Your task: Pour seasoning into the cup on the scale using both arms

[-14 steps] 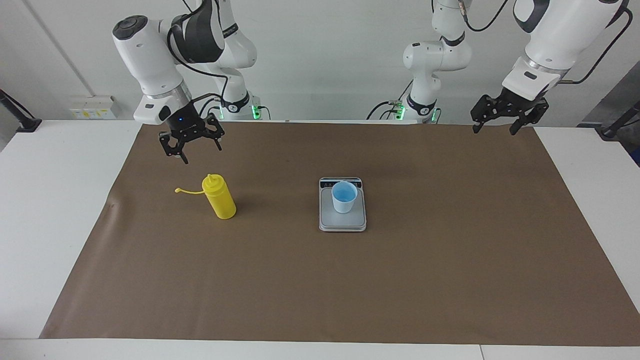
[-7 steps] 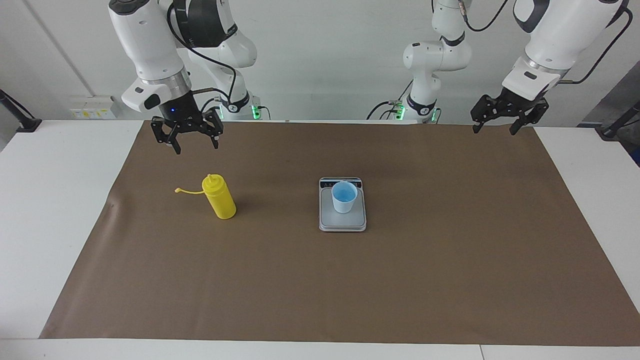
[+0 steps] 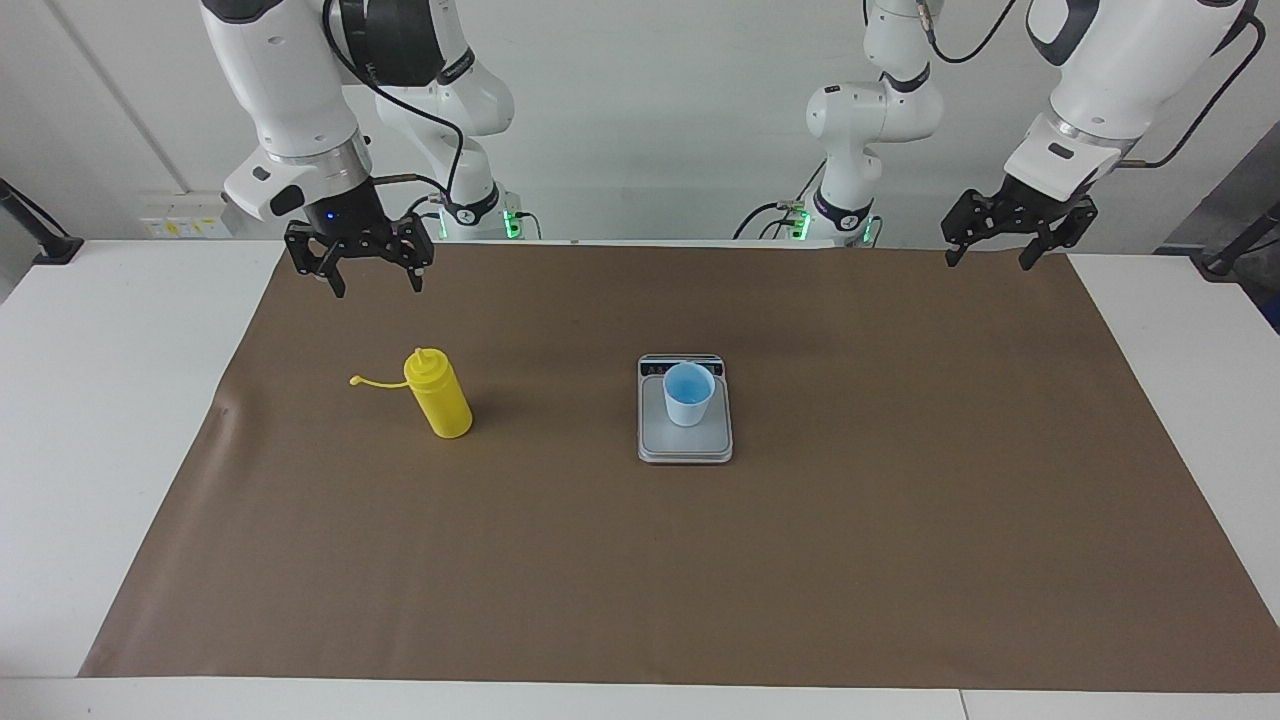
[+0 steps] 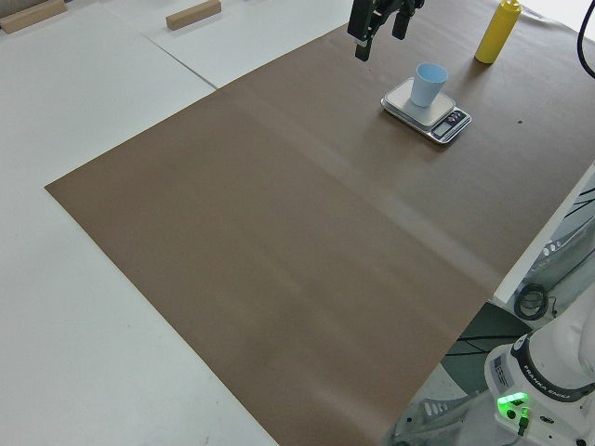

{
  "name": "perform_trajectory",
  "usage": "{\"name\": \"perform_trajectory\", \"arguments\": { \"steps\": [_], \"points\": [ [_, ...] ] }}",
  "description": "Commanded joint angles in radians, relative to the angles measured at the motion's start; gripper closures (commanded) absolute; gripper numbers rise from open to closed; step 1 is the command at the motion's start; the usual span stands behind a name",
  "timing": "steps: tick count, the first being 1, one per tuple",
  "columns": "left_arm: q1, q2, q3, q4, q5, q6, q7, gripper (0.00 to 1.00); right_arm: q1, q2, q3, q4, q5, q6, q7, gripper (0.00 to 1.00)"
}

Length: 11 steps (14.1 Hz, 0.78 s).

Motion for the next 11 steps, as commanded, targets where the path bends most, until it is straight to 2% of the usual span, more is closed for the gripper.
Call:
{"name": "perform_trajectory", "arguments": {
  "steps": [1, 11],
  "points": [
    [0.0, -0.027, 0.003, -0.024, 0.014, -0.006, 0.0, 0.0, 0.0, 0.012, 0.004, 0.018, -0.022, -0.029, 0.027, 0.0],
    [0.0, -0.027, 0.001, -0.024, 0.014, -0.006, 0.0, 0.0, 0.0, 0.008, 0.006, 0.015, -0.007, -0.056, 0.035, 0.0]
  ]
}}
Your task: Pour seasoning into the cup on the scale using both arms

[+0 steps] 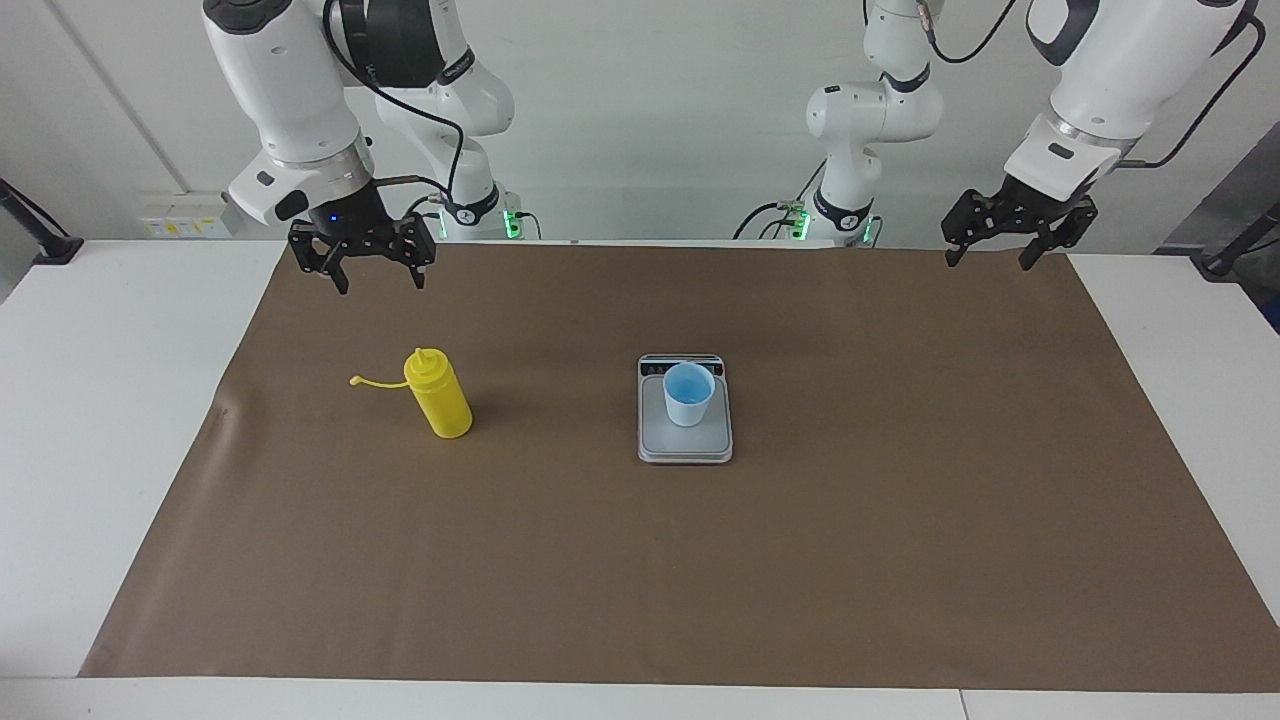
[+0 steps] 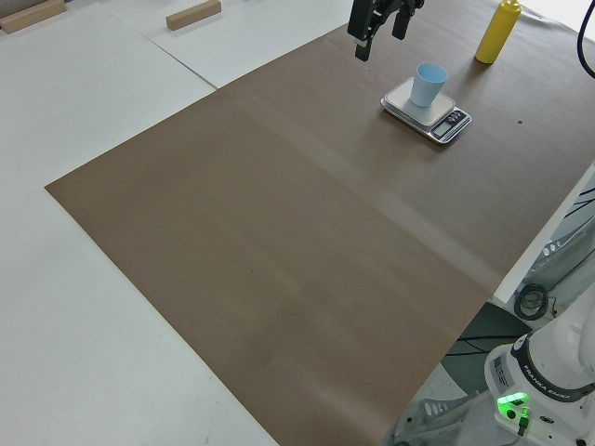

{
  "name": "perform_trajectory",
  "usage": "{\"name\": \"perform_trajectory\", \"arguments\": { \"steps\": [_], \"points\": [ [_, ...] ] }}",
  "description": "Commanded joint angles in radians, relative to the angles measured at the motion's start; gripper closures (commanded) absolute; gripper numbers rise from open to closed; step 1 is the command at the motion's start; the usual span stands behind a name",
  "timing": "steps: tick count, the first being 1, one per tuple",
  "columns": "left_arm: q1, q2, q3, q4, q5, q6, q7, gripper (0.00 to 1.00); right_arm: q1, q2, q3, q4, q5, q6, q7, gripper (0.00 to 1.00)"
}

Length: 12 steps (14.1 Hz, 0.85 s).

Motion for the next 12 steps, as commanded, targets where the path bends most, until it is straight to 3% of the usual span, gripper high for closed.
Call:
{"name": "perform_trajectory", "arguments": {
  "steps": [1, 12],
  "points": [
    [0.0, -0.027, 0.001, -0.024, 0.014, -0.006, 0.0, 0.0, -0.007, 0.008, 0.006, 0.014, -0.007, -0.026, 0.067, 0.0],
    [0.0, -0.027, 0.001, -0.024, 0.014, -0.006, 0.0, 0.0, -0.01, 0.006, 0.004, 0.008, -0.017, -0.035, 0.126, 0.0]
  ]
}}
